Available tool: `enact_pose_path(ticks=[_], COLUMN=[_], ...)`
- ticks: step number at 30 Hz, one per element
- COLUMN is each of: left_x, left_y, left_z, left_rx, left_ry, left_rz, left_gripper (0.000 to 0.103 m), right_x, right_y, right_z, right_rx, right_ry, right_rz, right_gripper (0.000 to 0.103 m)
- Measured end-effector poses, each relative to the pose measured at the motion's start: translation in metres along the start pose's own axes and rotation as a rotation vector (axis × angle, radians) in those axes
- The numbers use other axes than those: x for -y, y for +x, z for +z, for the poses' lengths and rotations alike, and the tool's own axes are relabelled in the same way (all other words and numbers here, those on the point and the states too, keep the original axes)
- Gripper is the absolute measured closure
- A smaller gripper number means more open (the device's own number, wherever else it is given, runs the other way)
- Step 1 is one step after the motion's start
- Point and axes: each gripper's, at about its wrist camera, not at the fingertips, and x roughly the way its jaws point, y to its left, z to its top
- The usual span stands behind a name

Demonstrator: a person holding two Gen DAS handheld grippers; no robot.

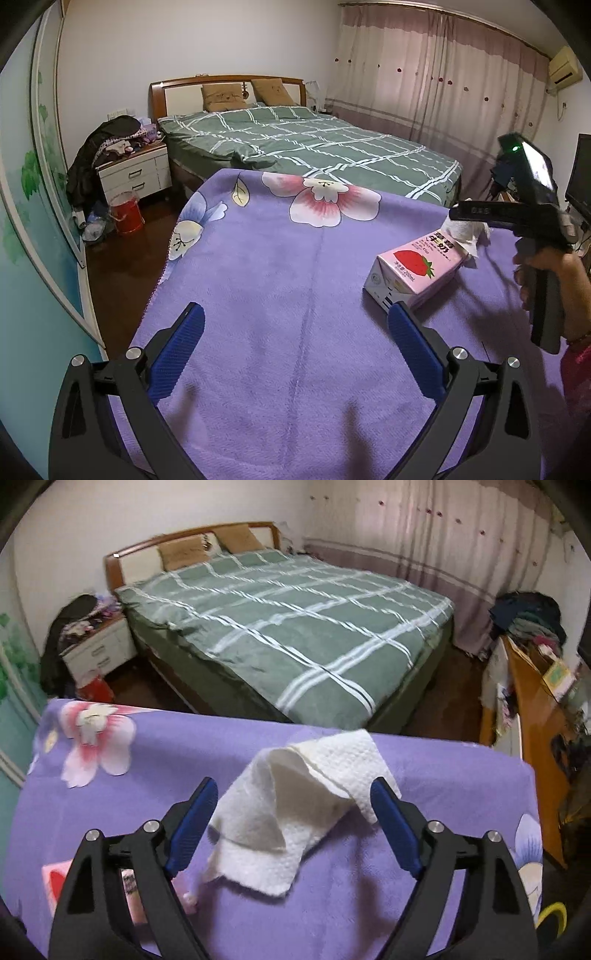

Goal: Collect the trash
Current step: 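Reach the right gripper to the white tissue and grasp it, then carry the tissue with the right gripper into the bin and release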

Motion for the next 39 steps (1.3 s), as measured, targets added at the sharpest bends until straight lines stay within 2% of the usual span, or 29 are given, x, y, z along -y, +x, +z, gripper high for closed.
enact_pose_path(ticks=[1, 5, 6, 9, 11, 13, 19, 26, 33, 39], left_x=[-0.001, -0.001, -0.001, 0.001, 0.001, 0.001, 0.003, 0.004, 0.007, 0.011], left_y=[0.000, 0.004, 0.004, 0.003, 0.003, 0.003, 0.004, 0.004, 0.002, -0.002], left_z=[0.000, 0.001, 0.000, 0.000, -0.001, -0.001, -0.001, -0.001, -0.002, -0.004], left_rx=[-0.002, -0.014, -0.014, -0.011, -0.012, -0.012, -0.018, -0.012, -0.005, -0.001], left_ry=[-0.003, -0.015, -0.015, -0.012, -0.011, -0.011, -0.007, -0.004, 0.011, 0.021], left_rz=[-0.002, -0.014, -0.016, -0.015, -0.015, -0.015, -0.016, -0.015, -0.018, -0.022], left_gripper=[0.005, 0.005, 0.005, 0.005, 0.005, 0.005, 0.005, 0.005, 0.005, 0.005], right_x=[0.001, 0.006, 0.005, 0.005, 0.005, 0.004, 0.019, 0.048, 0.084, 0.143], right_y=[0.004, 0.016, 0.017, 0.014, 0.010, 0.007, -0.020, -0.080, -0.148, -0.192], right_z=[-0.001, -0.010, -0.011, -0.015, -0.018, -0.021, -0.038, -0.069, -0.112, -0.157], right_rx=[-0.015, -0.055, -0.047, -0.040, -0.043, -0.049, -0.031, 0.027, 0.093, 0.119], right_ry=[0.013, 0.035, 0.037, 0.029, 0.018, 0.013, 0.044, 0.054, 0.046, 0.128], right_rz=[0.000, -0.001, -0.001, 0.009, 0.024, 0.039, 0.090, 0.128, 0.115, 0.034], right_gripper=[0.024, 0.044, 0.045, 0.064, 0.086, 0.092, 0.094, 0.094, 0.094, 0.094])
